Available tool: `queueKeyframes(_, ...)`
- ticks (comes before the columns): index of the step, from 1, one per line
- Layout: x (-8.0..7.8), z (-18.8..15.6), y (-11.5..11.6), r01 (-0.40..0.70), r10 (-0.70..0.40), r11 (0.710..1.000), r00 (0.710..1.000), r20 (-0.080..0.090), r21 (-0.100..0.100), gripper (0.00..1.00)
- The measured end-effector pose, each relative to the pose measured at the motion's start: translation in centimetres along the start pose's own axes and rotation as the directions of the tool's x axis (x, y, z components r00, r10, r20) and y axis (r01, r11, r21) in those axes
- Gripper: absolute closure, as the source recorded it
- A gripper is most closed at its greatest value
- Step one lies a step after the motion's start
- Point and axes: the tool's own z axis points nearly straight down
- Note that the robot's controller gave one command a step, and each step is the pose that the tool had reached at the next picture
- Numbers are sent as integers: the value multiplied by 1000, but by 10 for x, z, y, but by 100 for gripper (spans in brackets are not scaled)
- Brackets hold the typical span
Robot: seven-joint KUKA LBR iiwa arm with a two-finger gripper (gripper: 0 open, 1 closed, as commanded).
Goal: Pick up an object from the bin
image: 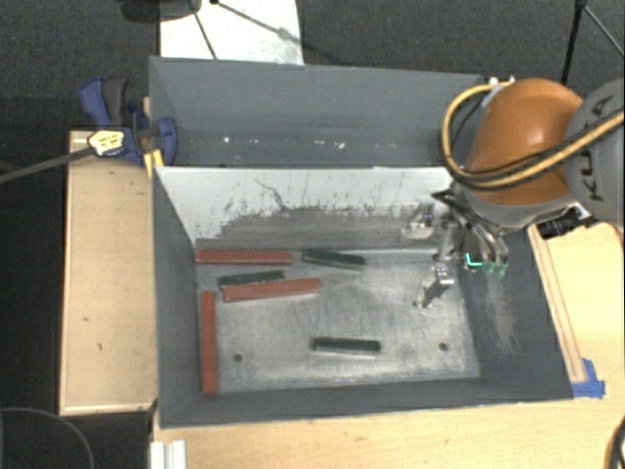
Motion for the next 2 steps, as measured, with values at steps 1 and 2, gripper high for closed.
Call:
queueKeyframes(1,-2,-4,0,1,-1,1000,1000,8,1,0)
queueKeyframes(2,15,52,19,89,-89,996,996,12,2,0)
